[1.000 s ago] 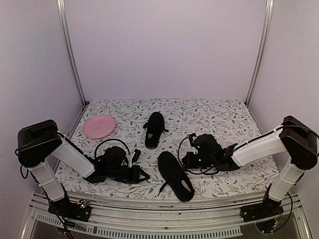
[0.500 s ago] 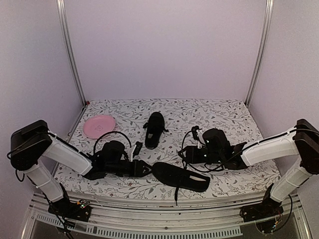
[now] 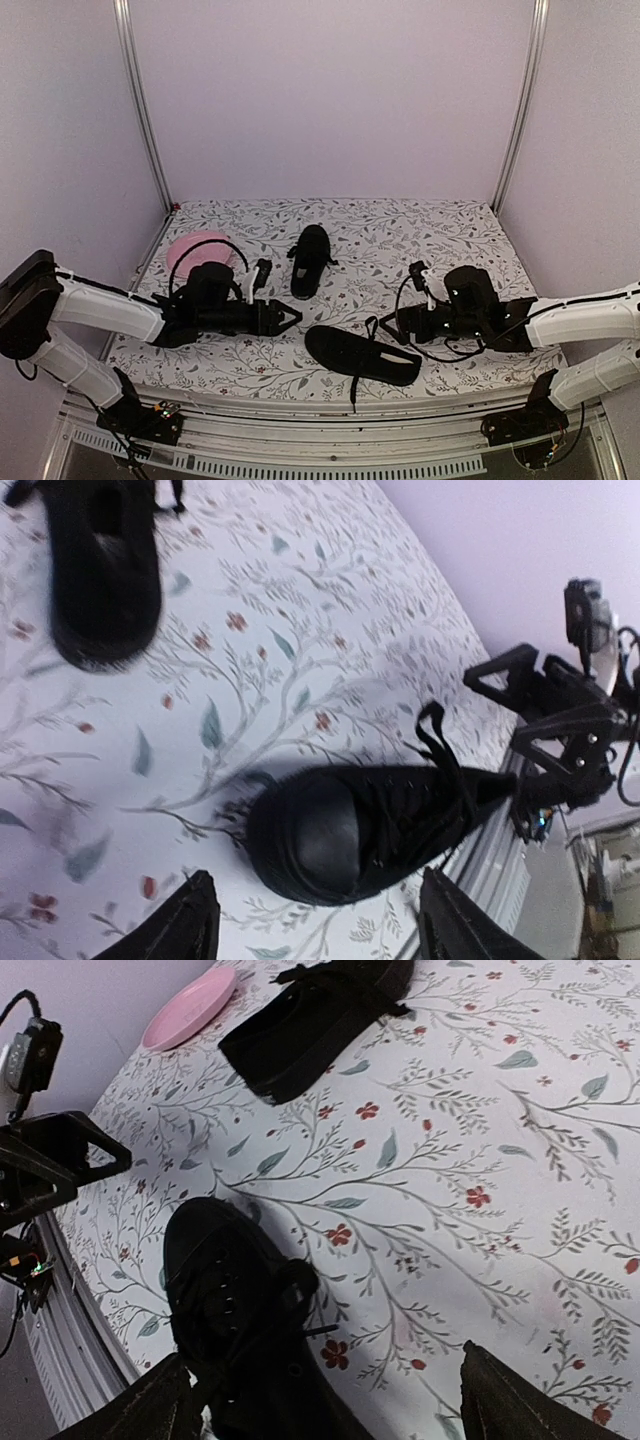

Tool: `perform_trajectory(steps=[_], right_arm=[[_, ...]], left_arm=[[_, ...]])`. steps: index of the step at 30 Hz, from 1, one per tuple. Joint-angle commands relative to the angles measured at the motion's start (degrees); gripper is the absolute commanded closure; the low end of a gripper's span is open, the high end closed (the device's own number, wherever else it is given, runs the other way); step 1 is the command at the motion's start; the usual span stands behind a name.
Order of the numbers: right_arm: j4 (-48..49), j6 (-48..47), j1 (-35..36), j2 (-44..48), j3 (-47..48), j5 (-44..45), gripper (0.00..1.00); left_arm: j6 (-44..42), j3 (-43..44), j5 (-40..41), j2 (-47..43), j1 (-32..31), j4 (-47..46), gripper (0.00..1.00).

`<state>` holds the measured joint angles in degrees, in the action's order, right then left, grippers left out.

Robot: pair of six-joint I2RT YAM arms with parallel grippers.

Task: Tie the shoes
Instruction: Reset both arms

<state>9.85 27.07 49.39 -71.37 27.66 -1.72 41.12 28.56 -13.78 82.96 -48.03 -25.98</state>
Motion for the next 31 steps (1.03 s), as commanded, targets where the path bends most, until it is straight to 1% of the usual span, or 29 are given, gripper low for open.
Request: perform_trajectory(steps=[1, 4, 6, 10, 12, 13, 16, 19, 22, 25, 27, 29, 31], right_arm=[[-3.5, 0.7, -9.0, 3.3, -0.3, -0.8, 0.04], [-3.8, -0.7, -17.6, 3.7, 0.4, -4.0, 0.01], [-3.6, -2.0, -24.4, 3.4, 1.0, -6.8, 0.01], [-0.8, -4.2, -40.7, 2.3, 1.4, -11.7, 0.01], [2.5, -4.7, -47.1, 3.4, 0.5, -11.2, 0.01], [4.3, -4.8, -49.3, 4.5, -0.1, -9.6, 0.01], [12.4, -7.4, -50.5, 8.9, -3.7, 0.3, 0.01], [25.9, -12.1, -50.5, 11.5, -10.7, 6.6, 0.01], [37.6, -16.8, -50.5, 10.2, -16.4, 10.6, 0.01], [40.9, -18.7, -50.5, 7.3, -16.9, 10.6, 0.01], [43.1, -19.4, -50.5, 4.6, -16.9, 10.8, 0.01], [44.0, -19.7, -50.5, 2.6, -16.5, 10.8, 0.01], [44.7, -20.1, -50.5, 0.9, -16.0, 11.2, 0.01]], left_arm=[[-7.9, 2.6, 5.6, -6.8, 10.6, 9.9, 0.33], [-9.6, 2.0, 4.1, -12.8, 23.0, 12.1, 0.32], [-10.9, 2.0, 2.7, -16.8, 32.6, 13.7, 0.32], [-14.9, 0.9, 2.8, -23.9, 51.7, 14.6, 0.24], [-17.3, -0.5, 5.0, -26.3, 57.8, 13.8, 0.22], [-19.4, -1.7, 6.4, -27.4, 59.6, 12.4, 0.21], [-25.1, -7.3, 11.1, -30.0, 60.8, 4.3, 0.20], [-27.4, -13.5, 9.9, -30.6, 60.8, -5.5, 0.19], [-27.0, -17.7, 8.2, -29.7, 60.7, -12.0, 0.18], [-28.0, -20.6, 6.0, -27.5, 60.4, -17.5, 0.18], [-29.0, -19.8, 5.0, -26.8, 60.1, -16.4, 0.18], [-30.1, -20.7, 5.5, -25.7, 59.4, -18.6, 0.18], [-29.1, -21.0, 6.6, -24.2, 59.0, -21.1, 0.16]])
